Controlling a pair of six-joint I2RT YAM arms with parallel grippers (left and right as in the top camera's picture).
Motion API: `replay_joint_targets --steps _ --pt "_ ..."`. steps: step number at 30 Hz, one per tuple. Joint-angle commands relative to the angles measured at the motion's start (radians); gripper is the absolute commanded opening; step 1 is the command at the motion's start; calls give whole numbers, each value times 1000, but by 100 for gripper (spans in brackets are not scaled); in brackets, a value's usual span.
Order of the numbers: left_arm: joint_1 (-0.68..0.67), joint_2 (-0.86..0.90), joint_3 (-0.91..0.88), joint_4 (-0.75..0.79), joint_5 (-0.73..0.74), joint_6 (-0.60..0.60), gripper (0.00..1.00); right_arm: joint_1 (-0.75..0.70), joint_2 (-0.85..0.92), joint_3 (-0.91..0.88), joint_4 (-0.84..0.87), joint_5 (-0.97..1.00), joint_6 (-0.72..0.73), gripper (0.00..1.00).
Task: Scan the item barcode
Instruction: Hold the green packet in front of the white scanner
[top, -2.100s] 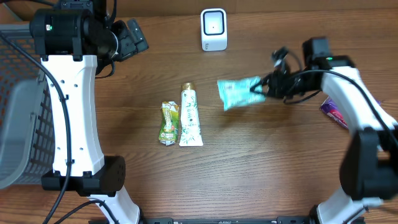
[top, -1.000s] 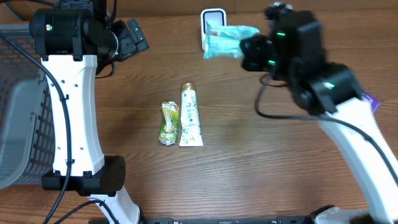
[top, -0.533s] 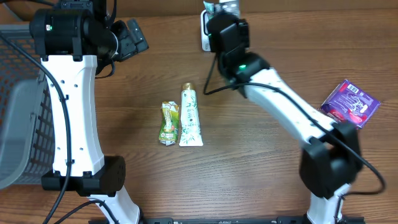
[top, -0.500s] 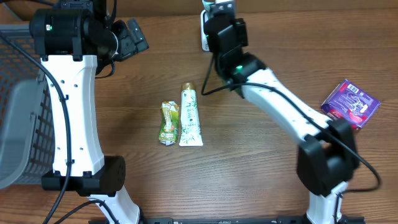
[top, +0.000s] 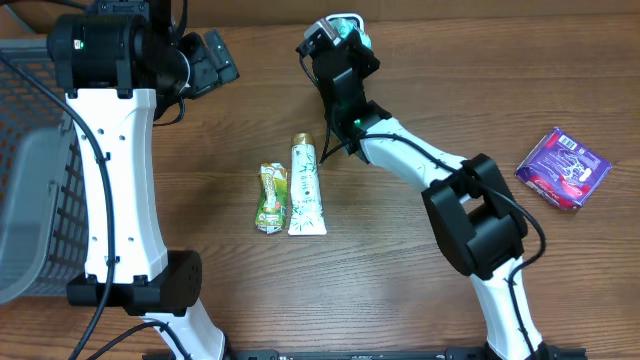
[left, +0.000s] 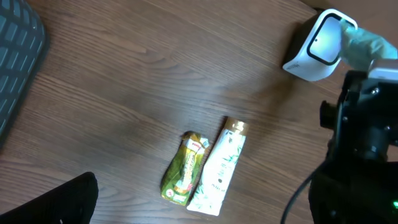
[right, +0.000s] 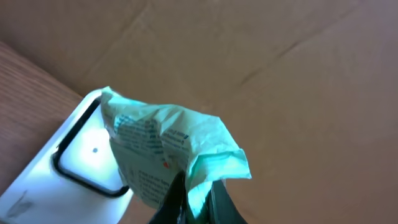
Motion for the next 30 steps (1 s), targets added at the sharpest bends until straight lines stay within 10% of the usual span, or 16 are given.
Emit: replay_joint_targets --steps 1,30 --pt "-8 2 -4 1 5 11 100 -15 31 27 90 17 -192 4" --pt "-8 2 -5 1 5 11 100 -31 48 27 245 -133 -568 4"
